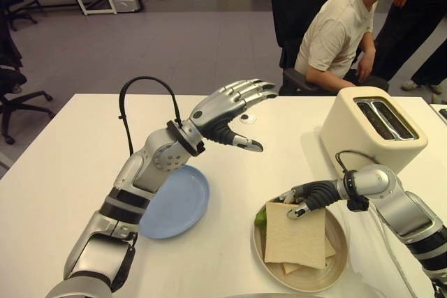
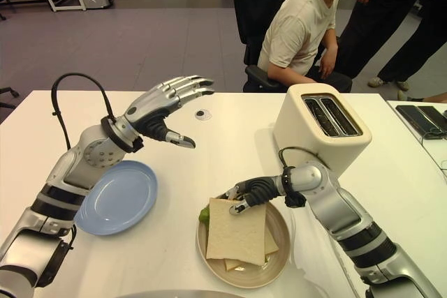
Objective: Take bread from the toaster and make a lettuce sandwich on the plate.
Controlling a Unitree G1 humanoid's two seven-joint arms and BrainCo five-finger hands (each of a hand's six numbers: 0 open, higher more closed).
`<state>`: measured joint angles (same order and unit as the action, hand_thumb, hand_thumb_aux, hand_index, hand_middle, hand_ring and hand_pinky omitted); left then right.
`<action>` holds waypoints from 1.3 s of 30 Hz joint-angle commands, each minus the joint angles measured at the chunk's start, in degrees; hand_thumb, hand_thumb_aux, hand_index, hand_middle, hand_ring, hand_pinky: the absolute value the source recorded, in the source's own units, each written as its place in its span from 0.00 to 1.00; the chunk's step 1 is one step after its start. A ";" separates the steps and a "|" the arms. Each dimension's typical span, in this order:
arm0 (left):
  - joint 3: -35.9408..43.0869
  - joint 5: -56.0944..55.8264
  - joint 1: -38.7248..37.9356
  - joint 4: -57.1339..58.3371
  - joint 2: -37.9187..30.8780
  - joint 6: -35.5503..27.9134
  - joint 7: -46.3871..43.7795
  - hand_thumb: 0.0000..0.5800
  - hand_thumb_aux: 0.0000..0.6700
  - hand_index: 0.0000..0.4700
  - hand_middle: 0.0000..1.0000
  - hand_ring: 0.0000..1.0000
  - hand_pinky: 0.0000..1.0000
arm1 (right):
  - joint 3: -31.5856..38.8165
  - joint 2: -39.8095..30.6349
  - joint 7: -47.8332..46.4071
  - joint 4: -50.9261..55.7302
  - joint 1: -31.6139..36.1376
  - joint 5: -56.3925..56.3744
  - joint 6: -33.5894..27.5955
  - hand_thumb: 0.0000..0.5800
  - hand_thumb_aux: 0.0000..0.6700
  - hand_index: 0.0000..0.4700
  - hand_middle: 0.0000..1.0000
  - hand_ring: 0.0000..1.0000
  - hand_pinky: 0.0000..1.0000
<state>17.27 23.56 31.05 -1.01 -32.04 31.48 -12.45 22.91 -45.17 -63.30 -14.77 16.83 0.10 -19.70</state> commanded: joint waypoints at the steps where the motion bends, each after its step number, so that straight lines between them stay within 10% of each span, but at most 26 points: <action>1: 8.20 -13.95 -6.07 -11.98 -2.09 0.01 -14.31 0.00 0.00 0.00 0.00 0.00 0.00 | 1.24 -0.12 0.12 2.86 -0.76 1.95 0.94 1.00 1.00 1.00 0.00 0.00 0.00; 8: 18.59 -22.38 -14.60 -19.03 -4.49 -7.26 -31.57 0.00 0.00 0.00 0.00 0.00 0.00 | 0.99 0.33 0.83 3.52 -0.95 1.74 1.27 1.00 1.00 1.00 0.00 0.00 0.00; 19: 20.76 -3.54 -14.66 0.69 6.59 5.99 -22.47 0.00 0.00 0.00 0.00 0.00 0.00 | 0.89 0.83 0.93 4.22 -0.68 1.17 1.44 1.00 1.00 1.00 0.00 0.00 0.00; 32: 25.01 -14.44 -14.09 1.77 4.73 -5.19 -39.80 0.00 0.00 0.00 0.00 0.00 0.00 | -0.07 1.73 1.05 4.20 -0.57 1.33 0.27 1.00 1.00 1.00 0.00 0.00 0.00; 33: 25.11 -14.72 -14.10 2.44 5.09 -6.20 -40.14 0.00 0.00 0.00 0.00 0.00 0.00 | -0.06 1.70 1.09 4.23 -0.41 1.53 0.29 0.98 0.86 0.86 0.00 0.00 0.00; 34: 25.39 -14.99 -14.13 3.16 5.36 -8.17 -40.84 0.00 0.00 0.00 0.00 0.00 0.00 | -0.20 1.71 1.40 4.26 -0.07 1.84 0.31 0.39 0.22 0.22 0.00 0.00 0.00; 35: 25.83 -14.96 -14.03 4.22 5.68 -9.68 -41.51 0.00 0.00 0.00 0.00 0.00 0.00 | -0.43 1.66 1.57 4.32 0.48 2.04 0.27 0.00 0.00 0.00 0.00 0.00 0.00; 39: 28.52 -14.17 -13.55 9.37 6.87 -14.82 -45.16 0.00 0.00 0.00 0.00 0.00 0.00 | -3.12 2.06 3.07 4.57 4.85 1.68 -0.28 0.00 0.00 0.00 0.00 0.00 0.00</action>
<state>41.90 5.37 19.78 1.98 -22.97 23.35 -51.98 22.20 -43.12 -61.42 -10.51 18.03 1.17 -19.47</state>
